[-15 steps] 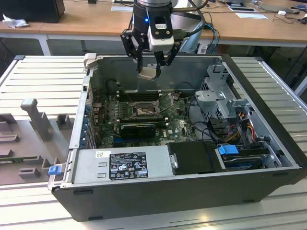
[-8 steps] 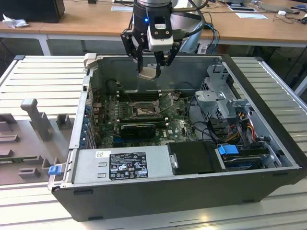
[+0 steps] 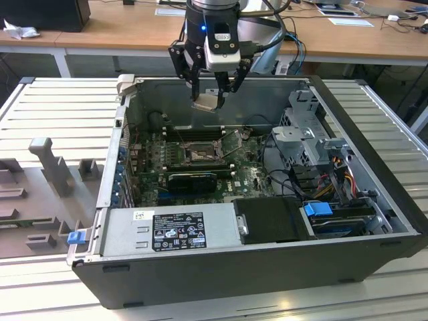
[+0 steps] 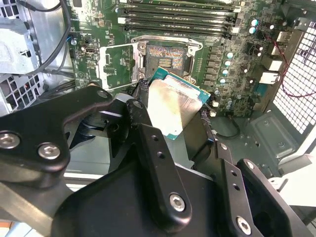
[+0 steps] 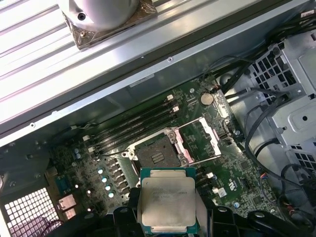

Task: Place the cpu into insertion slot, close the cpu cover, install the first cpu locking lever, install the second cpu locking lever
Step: 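Place the cpu into insertion slot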

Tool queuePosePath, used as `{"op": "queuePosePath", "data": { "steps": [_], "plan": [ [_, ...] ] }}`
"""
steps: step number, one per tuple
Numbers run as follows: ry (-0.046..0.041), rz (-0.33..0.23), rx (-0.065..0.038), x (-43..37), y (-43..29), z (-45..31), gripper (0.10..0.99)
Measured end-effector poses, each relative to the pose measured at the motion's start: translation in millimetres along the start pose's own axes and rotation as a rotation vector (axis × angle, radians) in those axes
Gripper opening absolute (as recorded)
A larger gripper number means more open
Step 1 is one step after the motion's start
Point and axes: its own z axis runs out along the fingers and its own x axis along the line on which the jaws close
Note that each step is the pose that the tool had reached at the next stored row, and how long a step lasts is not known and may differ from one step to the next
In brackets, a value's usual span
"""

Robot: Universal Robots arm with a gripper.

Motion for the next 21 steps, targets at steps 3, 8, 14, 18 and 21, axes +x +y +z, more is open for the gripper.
{"op": "queuePosePath", "data": {
  "steps": [3, 8, 14, 18, 21],
  "plan": [
    [-0.0007, 0.008, 0.0, 0.0, 0.0, 0.1, 0.525],
    [-0.0026, 0.028, -0.001, 0.0, 0.0, 0.2, 0.525],
    [-0.0063, 0.071, -0.001, 0.0, -0.1, 1.0, 0.525],
    [-0.0084, 0.093, -0.002, 0.0, -0.1, 1.4, 0.525],
    [-0.0093, 0.104, -0.002, 0.0, -0.2, 1.6, 0.525]
  ]
}}
